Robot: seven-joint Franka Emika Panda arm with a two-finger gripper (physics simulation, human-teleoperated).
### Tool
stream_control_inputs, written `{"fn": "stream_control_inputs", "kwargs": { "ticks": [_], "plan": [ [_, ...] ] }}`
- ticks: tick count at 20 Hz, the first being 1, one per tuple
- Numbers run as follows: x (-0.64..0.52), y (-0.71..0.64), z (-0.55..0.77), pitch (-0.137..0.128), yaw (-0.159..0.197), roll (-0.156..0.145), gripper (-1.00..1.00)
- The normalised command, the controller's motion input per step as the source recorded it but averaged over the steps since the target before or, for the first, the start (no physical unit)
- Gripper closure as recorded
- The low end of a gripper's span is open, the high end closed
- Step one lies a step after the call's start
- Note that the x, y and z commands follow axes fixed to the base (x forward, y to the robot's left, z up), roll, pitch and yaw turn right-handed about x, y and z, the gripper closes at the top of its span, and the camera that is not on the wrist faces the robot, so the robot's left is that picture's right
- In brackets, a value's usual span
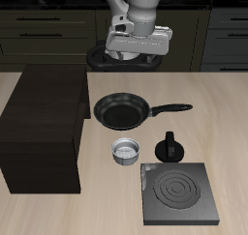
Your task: Place the frypan on the top layer of the wooden shelf
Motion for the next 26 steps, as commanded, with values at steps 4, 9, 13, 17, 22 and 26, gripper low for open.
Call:
{"fn": "stream_control_inputs", "kwargs": {
  "ticks": [4,9,13,17,22,26],
  "plan": [
    [-0.13,0.21,-0.42,0.021,0.010,0.033,-1.00],
    [-0.04,0.05,-0.39,0.051,-0.001,-0.006,-1.00],
    [-0.12,0.10,-0.37,0.014,0.018,0.026,-1.00],
    [0.01,0.10,-0.22,-0.006,0.031,0.005,-1.00],
    [0.03,0.11,-0.23,-0.005,-0.004,-0.022,-1.00],
    [0.04,0.05,-0.34,0.034,-0.026,-0.023,-1.00]
  ]
}}
